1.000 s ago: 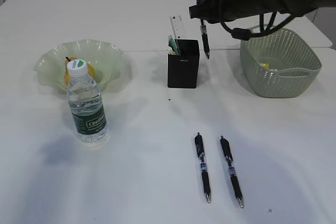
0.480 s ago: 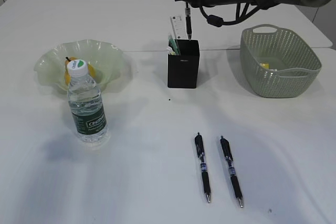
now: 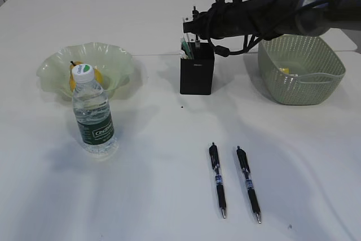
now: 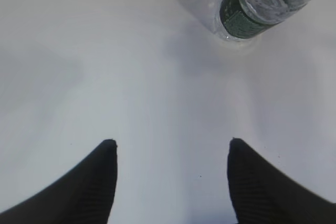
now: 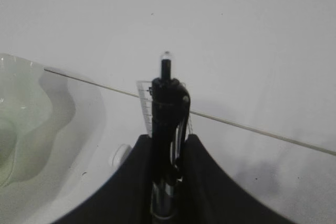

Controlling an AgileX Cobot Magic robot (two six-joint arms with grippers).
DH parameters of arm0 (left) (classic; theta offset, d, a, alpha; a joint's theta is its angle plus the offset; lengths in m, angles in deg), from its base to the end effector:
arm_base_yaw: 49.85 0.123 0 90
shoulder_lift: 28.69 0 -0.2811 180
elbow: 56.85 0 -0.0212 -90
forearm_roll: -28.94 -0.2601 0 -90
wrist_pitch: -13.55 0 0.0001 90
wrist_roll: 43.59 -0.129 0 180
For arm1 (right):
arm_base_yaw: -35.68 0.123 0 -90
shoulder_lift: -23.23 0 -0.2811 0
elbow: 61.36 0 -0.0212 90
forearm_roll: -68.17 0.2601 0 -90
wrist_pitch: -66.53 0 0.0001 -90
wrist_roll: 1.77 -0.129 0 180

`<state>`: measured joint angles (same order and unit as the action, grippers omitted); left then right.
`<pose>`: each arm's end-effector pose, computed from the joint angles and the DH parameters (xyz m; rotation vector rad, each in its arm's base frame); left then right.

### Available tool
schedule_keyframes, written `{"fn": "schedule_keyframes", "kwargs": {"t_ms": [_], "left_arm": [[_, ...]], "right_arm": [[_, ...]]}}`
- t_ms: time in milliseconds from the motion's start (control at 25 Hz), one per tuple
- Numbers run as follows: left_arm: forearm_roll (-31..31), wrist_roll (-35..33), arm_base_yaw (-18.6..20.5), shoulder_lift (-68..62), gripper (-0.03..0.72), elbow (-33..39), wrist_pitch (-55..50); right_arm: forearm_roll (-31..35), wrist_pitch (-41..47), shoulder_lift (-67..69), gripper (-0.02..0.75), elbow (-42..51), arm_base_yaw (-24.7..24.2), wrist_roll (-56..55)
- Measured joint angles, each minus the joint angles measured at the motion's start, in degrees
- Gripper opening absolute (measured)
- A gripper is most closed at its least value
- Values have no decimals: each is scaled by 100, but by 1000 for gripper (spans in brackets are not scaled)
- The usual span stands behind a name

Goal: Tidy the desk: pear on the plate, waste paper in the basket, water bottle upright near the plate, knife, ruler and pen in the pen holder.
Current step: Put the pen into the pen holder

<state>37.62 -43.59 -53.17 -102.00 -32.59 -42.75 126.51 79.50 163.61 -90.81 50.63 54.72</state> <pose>0.2354 -0.0299 0.2644 0.0041 2.6828 -0.2135 0.5530 0.1733 0.1700 -0.3664 2.0346 0.3716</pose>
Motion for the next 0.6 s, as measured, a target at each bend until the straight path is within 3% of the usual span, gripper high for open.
{"fn": "schedule_keyframes", "kwargs": {"t_ms": [160,360,600], "left_arm": [[-11,0,0,0,466,0,0],[-11,0,0,0,466,0,0],[-11,0,0,0,466,0,0]], "right_arm": [[56,-9,10,188,0,0,0],[124,39,10,373,0,0,0],[137,426,-350,409,0,0,9]]}}
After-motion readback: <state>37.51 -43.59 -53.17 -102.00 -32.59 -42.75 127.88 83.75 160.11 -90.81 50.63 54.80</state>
